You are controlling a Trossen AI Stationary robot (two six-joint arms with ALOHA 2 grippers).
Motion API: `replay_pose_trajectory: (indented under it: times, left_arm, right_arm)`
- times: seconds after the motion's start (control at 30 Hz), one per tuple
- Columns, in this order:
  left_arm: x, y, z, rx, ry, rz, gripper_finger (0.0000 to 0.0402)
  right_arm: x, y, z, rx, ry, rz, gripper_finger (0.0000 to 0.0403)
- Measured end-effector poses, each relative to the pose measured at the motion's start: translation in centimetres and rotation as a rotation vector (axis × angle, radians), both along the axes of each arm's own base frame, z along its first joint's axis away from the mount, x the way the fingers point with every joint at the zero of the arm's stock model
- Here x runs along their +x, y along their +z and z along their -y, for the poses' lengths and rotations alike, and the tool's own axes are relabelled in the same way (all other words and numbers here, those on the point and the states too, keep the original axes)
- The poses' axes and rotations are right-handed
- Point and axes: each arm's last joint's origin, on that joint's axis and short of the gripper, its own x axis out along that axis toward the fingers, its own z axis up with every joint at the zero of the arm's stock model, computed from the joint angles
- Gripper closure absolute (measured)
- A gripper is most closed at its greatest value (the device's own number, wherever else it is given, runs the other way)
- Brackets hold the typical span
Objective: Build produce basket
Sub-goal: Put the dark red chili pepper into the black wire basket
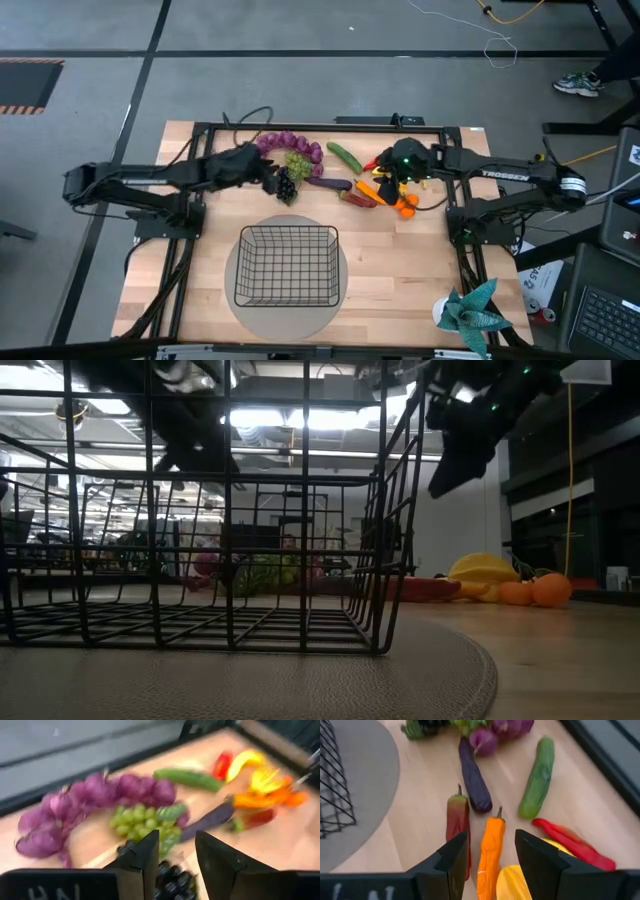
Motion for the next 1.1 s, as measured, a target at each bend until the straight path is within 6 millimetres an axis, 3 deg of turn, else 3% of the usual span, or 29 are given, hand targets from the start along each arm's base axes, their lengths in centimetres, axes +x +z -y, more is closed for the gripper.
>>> replay_pose_trajectory:
  times: [0.13, 0.4, 0.67, 1.1]
  left_arm:
    - [2.2, 0.8, -1.7, -0.051, -0.085, -0.024, 0.028]
    - [5.1, -0.5, -3.6, -0.077, -0.169, -0.123, 0.028]
    - [5.8, -2.8, -4.8, -0.119, -0.137, -0.204, 0.028]
    - [6.0, -3.2, -4.9, -0.162, -0.173, -0.203, 0.028]
  right_arm:
    - [1.2, -1.8, 0.4, 0.022, 0.002, -0.068, 0.0238]
    - [3.6, -6.1, 0.8, 0.067, 0.01, -0.218, 0.0238]
    - [5.6, -9.1, -0.3, 0.155, 0.106, -0.232, 0.0238]
    - [7.6, -13.1, -1.7, 0.09, 0.103, -0.313, 0.0238]
